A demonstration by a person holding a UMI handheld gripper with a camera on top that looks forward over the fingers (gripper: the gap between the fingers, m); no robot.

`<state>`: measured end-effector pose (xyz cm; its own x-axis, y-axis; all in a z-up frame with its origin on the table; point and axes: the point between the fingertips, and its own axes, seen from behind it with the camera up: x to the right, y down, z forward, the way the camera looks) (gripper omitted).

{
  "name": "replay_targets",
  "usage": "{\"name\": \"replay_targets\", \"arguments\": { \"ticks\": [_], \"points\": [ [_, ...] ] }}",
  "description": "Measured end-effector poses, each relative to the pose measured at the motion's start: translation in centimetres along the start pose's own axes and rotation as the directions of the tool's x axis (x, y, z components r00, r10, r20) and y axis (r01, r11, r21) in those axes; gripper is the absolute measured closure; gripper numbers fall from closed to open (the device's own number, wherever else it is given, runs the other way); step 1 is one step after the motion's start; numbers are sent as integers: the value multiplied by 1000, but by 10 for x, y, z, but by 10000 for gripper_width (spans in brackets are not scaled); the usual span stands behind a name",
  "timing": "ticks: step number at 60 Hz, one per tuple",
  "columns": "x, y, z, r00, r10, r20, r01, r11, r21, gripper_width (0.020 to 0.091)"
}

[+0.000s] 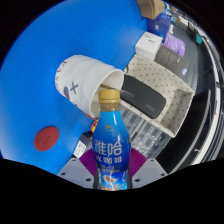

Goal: Pour water

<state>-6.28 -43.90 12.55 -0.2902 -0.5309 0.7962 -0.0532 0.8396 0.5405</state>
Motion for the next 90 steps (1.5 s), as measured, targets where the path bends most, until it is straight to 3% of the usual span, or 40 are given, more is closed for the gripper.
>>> {"name": "replay_targets", "arguments": {
  "ticks": [9, 19, 32, 38, 42, 46, 67, 74, 79, 90],
  "points": [
    [-8, 6, -5, 985, 171, 39, -171, 985, -3, 726],
    [-13, 18, -15, 824, 559, 95, -561, 828, -10, 724],
    [-13, 28, -25, 229, 955, 190, -971, 237, -15, 724],
    [-15, 25, -25, -65, 979, 196, -998, -60, -30, 723],
    [-20, 40, -21, -211, 947, 242, -977, -212, -19, 722],
    [-21, 33, -22, -335, 914, 229, -940, -342, -11, 723],
    [-47, 32, 2, -482, 840, 251, -853, -515, 87, 701],
    [-71, 18, 11, -502, 829, 246, -846, -530, 60, 682],
    [-68, 23, 6, -507, 825, 248, -832, -544, 110, 696],
    [-67, 23, 6, -485, 838, 250, -843, -524, 122, 579]
  ]
}}
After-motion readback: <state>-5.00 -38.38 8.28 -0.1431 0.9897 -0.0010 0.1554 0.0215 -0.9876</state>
